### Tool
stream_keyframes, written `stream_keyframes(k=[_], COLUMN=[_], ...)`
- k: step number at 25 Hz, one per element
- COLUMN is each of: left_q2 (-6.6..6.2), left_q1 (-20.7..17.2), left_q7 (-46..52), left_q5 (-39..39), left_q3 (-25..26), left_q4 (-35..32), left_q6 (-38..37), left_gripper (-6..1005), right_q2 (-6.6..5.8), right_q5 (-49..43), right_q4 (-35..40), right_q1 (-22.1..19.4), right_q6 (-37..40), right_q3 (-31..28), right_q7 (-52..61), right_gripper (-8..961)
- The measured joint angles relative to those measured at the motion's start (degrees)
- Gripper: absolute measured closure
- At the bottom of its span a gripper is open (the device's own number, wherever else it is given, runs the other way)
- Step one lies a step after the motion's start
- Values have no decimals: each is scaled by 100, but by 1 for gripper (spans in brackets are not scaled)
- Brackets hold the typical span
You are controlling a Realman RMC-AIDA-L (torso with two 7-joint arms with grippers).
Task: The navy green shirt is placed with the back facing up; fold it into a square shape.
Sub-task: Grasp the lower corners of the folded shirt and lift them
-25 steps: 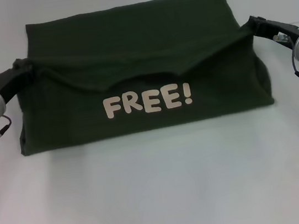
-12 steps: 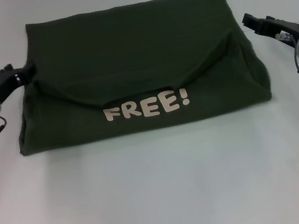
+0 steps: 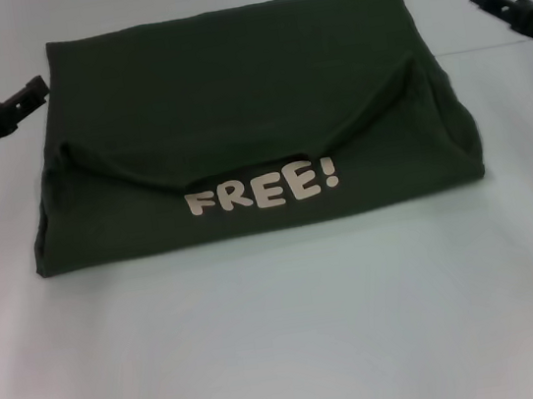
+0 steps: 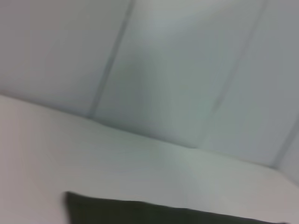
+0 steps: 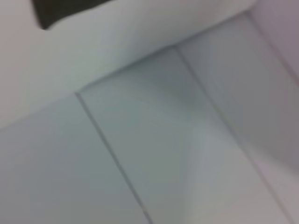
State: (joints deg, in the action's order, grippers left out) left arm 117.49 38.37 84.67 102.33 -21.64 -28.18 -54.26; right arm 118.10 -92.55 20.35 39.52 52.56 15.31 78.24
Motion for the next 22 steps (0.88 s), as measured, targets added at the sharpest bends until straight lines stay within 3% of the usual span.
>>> stream_keyframes(k=[6, 11, 16, 22], left_q2=[-4, -26, -128, -146], left_q1=[-329, -359, -298, -256], left_q7=[928, 1666, 2465, 3213], left_q5=[1134, 2244, 3008, 3540], left_q3=[-436, -463, -431, -408], left_q4=[-920, -1430, -1509, -1504], left_q6=[-1458, -1845, -1870, -1750], left_gripper=[85, 79, 78, 79], right_q2=[-438, -706, -767, -827], right_q5=[-31, -228, -546, -984], right_q4=[308, 627, 876, 1021], right_q1=[-621, -939, -1059, -1002], right_q6=[1308, 1787, 1830, 1890], right_q3=[771, 1434, 1515, 1532], right_q7=[710, 1322, 1666, 1880], right_gripper=[102, 103, 103, 104])
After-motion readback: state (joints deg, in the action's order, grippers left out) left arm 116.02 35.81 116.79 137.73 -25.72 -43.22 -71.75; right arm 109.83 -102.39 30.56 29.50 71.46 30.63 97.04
